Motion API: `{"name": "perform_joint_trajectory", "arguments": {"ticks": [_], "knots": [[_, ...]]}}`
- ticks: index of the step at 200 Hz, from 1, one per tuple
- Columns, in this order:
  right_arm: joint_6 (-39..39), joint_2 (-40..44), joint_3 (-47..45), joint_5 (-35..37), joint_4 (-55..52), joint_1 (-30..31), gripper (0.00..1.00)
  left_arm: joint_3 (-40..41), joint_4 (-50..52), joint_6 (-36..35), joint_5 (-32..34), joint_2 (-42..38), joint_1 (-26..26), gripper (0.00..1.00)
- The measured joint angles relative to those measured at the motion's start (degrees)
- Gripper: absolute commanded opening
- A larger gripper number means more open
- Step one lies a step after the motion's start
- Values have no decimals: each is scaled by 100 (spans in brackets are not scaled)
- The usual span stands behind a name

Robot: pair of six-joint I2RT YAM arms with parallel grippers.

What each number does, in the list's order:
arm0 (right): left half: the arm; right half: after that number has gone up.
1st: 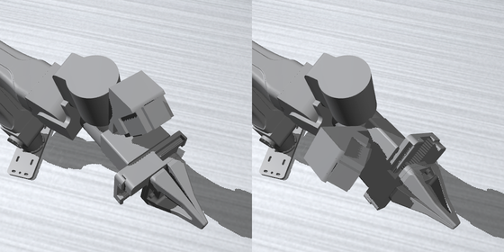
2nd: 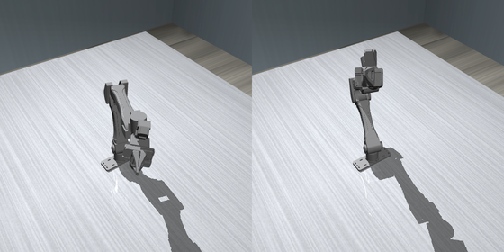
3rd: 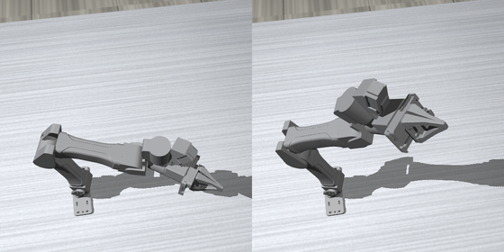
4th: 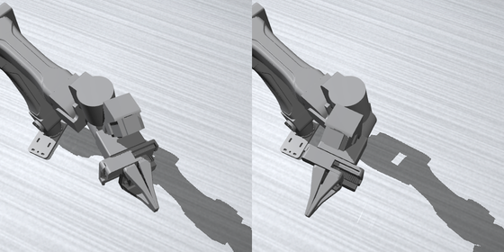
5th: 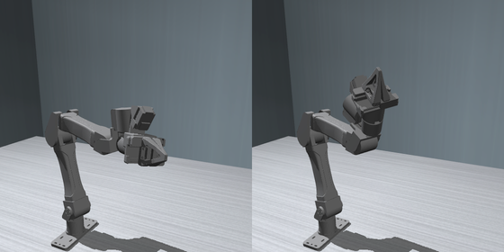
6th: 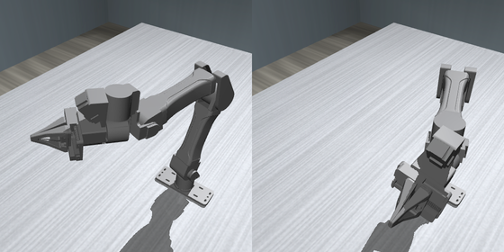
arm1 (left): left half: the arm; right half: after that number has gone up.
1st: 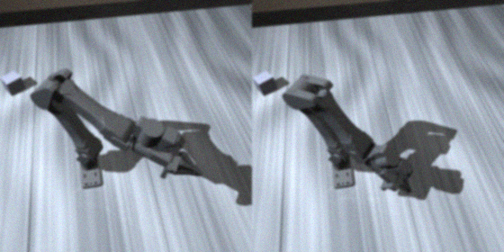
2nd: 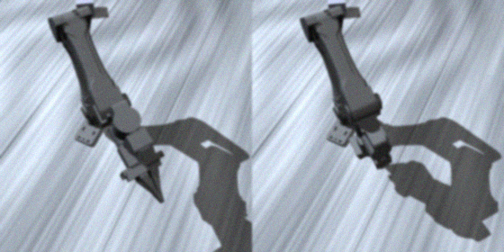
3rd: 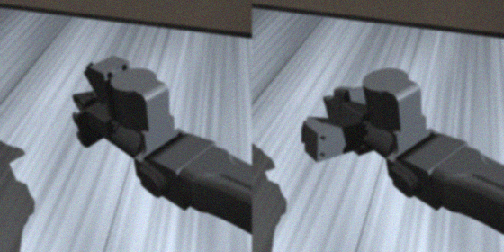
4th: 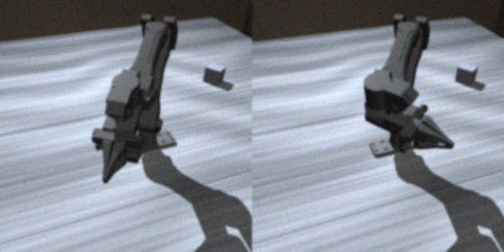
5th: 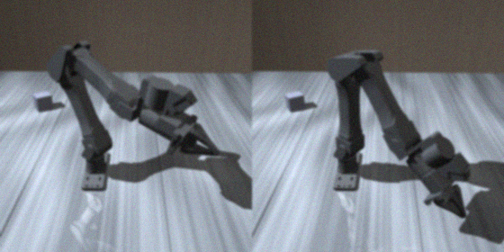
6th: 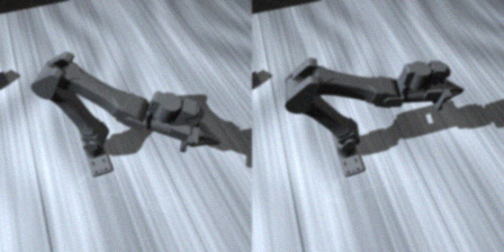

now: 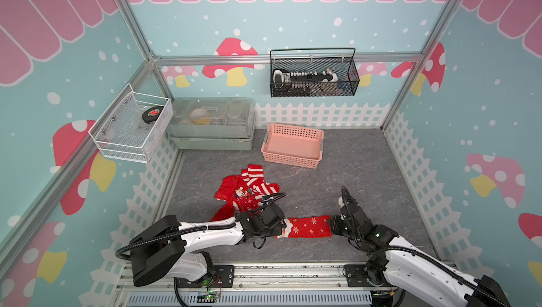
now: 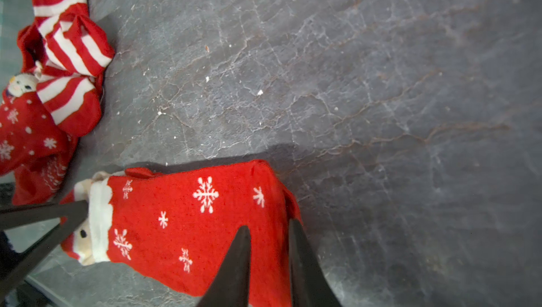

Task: Place the socks together as a pair
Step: Place the sock in the sock, then pick up a pair of socks from the center of the board.

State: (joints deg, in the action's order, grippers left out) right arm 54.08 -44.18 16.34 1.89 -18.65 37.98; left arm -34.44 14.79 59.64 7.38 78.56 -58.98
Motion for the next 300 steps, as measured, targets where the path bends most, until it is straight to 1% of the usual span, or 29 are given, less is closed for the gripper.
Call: {"name": "perform_joint_trajectory", "arguments": {"ticks": [22, 36, 48, 65, 103, 174, 192, 207, 224, 238, 258, 274, 285, 300], "knots": [[-15, -26, 0, 24, -61, 0, 36, 0, 131, -17, 92, -105, 0, 44], [-20, -20, 2, 33, -105, 0, 39, 0, 195, -7, 131, -216, 0, 48], [-28, -13, 2, 46, -127, 0, 40, 0, 245, 22, 201, -315, 0, 49], [-22, -11, 0, 42, -120, 0, 42, 7, 278, 33, 262, -420, 0, 56], [-13, -149, -33, -28, 11, 0, 43, 72, 214, 46, 214, -424, 0, 57], [52, -393, -203, -166, 400, 0, 44, 160, -57, 87, -7, -42, 0, 55], [63, -450, -208, -179, 479, 0, 43, 164, -120, 116, -31, 28, 0, 50], [72, -490, -210, -192, 544, 0, 39, 164, -181, 127, -33, 79, -2, 44], [90, -531, -214, -219, 627, 0, 30, 160, -251, 157, -39, 144, -2, 37], [107, -546, -225, -245, 688, 0, 20, 138, -269, 151, -48, 192, -2, 31], [142, -540, -348, -245, 791, 0, 10, 118, -243, 114, -59, 225, -2, 21], [168, -505, -396, -245, 789, 0, 4, 74, -151, 48, -79, 229, -2, 12], [153, -450, -396, -256, 798, 0, 0, 24, -87, 33, -79, 229, -2, 9], [146, -365, -396, -256, 772, 0, 0, -61, 22, -31, -92, 225, -2, 5]]}}
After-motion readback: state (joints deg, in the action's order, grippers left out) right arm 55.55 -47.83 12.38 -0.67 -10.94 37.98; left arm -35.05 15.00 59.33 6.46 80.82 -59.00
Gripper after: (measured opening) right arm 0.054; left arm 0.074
